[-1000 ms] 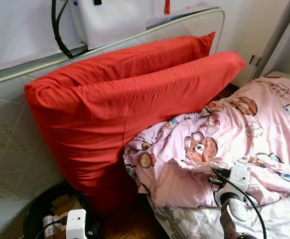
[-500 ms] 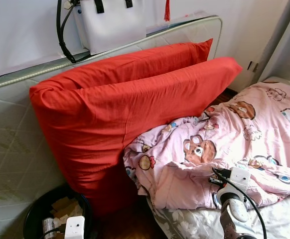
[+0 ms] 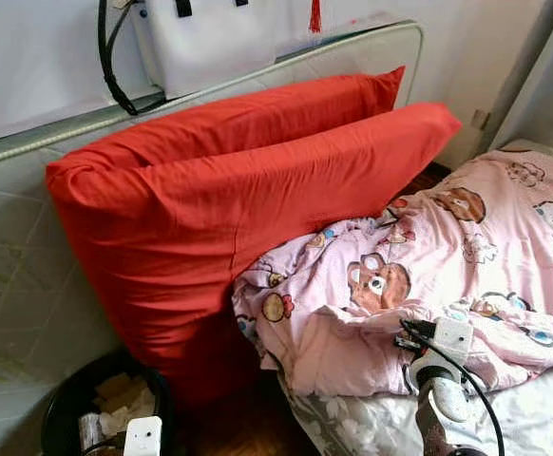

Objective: Clean up the room

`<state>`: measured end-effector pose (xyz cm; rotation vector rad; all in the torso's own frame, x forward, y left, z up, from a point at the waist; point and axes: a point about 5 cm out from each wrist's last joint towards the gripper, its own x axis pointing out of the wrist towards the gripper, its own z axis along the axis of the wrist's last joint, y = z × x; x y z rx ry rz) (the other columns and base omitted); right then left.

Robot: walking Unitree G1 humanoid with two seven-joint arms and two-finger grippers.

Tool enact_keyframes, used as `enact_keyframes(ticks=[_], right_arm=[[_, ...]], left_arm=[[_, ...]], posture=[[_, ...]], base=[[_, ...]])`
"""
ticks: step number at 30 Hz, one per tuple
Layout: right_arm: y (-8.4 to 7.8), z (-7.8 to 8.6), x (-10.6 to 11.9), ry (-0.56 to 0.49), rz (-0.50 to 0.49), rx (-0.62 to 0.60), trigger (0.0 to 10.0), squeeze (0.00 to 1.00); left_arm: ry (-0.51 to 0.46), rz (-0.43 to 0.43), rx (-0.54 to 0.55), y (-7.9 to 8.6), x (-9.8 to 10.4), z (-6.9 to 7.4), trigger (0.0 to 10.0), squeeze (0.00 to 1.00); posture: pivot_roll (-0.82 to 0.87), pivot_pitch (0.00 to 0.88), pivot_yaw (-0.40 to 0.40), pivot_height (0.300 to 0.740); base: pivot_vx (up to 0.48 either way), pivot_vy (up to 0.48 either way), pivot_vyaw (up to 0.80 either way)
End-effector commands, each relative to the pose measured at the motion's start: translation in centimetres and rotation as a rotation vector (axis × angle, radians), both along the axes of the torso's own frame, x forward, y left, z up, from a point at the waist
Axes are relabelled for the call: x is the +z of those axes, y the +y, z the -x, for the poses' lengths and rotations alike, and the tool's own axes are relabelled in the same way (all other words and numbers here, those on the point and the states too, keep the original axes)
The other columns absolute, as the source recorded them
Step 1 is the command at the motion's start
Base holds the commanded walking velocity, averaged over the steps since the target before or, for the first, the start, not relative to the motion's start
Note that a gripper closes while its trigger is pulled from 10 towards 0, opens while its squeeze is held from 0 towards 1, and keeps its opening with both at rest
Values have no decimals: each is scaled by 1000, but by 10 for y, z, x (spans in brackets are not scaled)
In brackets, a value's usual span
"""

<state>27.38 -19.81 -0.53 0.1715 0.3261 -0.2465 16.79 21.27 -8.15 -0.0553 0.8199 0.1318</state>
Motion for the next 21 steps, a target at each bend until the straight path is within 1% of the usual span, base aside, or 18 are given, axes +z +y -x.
enact_keyframes(ticks=[1,11,21], right_arm=[[3,-4,5,-28,2,0,10000,0],[3,-3,5,-28,10,-12,10000,0],[2,-3,5,-31,23,-32,10000,0]], left_arm=[[45,-6,11,5,-4,9,10000,0],[84,3,22,4,-9,18,10000,0],[99,6,22,4,-11,24,10000,0]], posture=[[-33,72,19,740],[-32,74,21,740],[-31,70,22,740]], base=[[-255,0,0],[-258,0,0],[-260,0,0]])
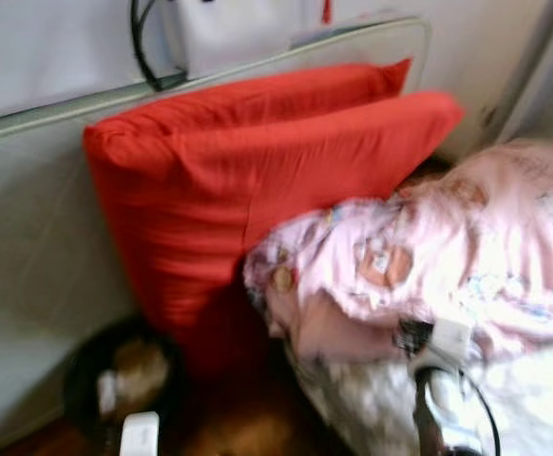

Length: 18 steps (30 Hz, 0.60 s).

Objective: Clean up the room

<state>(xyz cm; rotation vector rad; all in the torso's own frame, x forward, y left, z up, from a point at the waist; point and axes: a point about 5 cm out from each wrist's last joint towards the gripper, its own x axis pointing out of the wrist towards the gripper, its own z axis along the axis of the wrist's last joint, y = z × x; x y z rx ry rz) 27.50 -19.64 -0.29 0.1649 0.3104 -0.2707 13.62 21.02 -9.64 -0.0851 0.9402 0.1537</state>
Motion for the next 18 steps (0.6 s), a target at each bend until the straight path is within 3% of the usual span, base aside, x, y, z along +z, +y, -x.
enact_keyframes(ticks=[1,18], right_arm=[[0,-2,3,-19,11,-8,10000,0],[-15,-2,8,-37,59,-98,10000,0]], left_arm=[[-20,-20,-9,6,4,-7,10000,0],[7,-20,7,16,1,7,10000,0]], posture=[[-31,70,22,740],[-28,68,25,740]], base=[[-259,0,0],[-259,0,0]])
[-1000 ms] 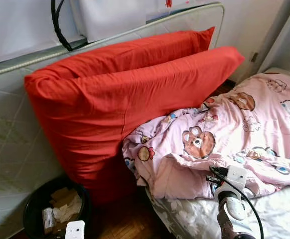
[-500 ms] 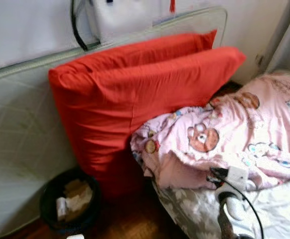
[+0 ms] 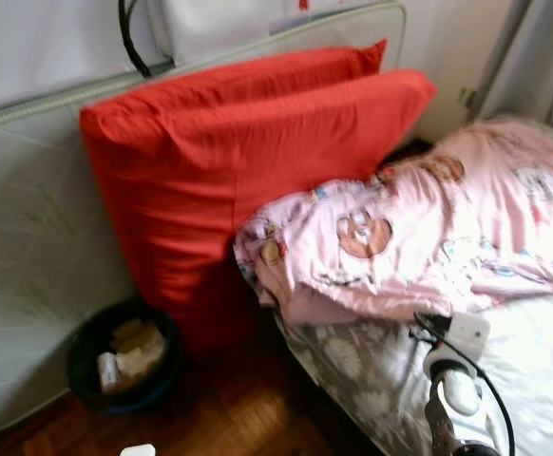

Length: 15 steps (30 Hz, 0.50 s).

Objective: Clean up the room

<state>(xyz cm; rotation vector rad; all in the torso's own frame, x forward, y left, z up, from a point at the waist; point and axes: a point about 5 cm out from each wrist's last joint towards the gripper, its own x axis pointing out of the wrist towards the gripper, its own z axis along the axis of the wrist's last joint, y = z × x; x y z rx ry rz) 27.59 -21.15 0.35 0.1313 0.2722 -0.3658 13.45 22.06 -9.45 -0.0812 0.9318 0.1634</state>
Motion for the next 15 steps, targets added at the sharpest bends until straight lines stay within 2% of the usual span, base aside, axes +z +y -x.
enact_keyframes(ticks=[1,4,15], right_arm=[[-2,-1,2,-13,10,-15,10000,0],[-7,0,3,-15,20,-34,10000,0],[-4,0,3,-21,21,-38,10000,0]], left_arm=[[15,-13,1,6,-1,6,10000,0],[19,-15,-1,8,-1,7,10000,0],[13,-16,-9,7,0,7,10000,0]], posture=[[-29,67,26,740],[-33,60,30,740],[-35,54,35,740]], base=[[-262,0,0],[-256,0,0],[-259,0,0]])
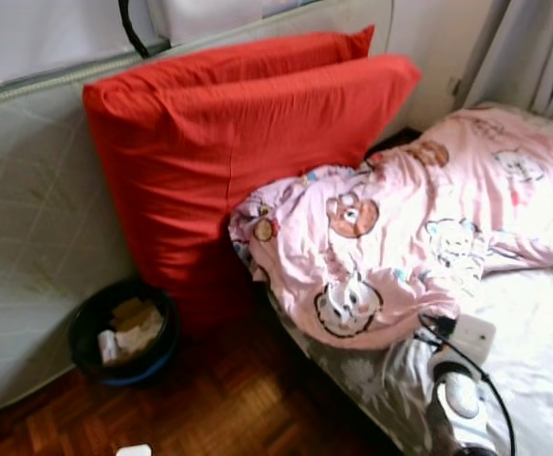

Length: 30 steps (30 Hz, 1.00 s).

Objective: Clean up the room

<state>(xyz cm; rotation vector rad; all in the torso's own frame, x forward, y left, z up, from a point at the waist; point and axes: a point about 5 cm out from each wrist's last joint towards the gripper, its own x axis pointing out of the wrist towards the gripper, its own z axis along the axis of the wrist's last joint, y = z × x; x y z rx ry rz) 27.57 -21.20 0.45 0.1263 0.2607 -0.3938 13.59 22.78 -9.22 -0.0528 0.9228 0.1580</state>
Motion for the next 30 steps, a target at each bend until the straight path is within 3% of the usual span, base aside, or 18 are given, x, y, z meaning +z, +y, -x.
enact_keyframes(ticks=[1,8,17,30], right_arm=[[-3,0,2,-14,11,-10,10000,0],[-2,1,1,-15,13,-8,10000,0],[-1,4,-3,17,13,-4,10000,0],[16,19,-33,251,-39,126,10000,0]], left_arm=[[19,7,8,0,-3,8,10000,0],[17,2,11,1,-3,9,10000,0],[25,-5,4,0,-3,10,10000,0],[26,-5,1,0,-3,10,10000,0]], posture=[[-35,54,35,740],[-31,67,32,740],[-30,78,29,740],[-27,80,30,740]], base=[[-259,0,0],[-260,0,0],[0,0,0],[0,0,0]])
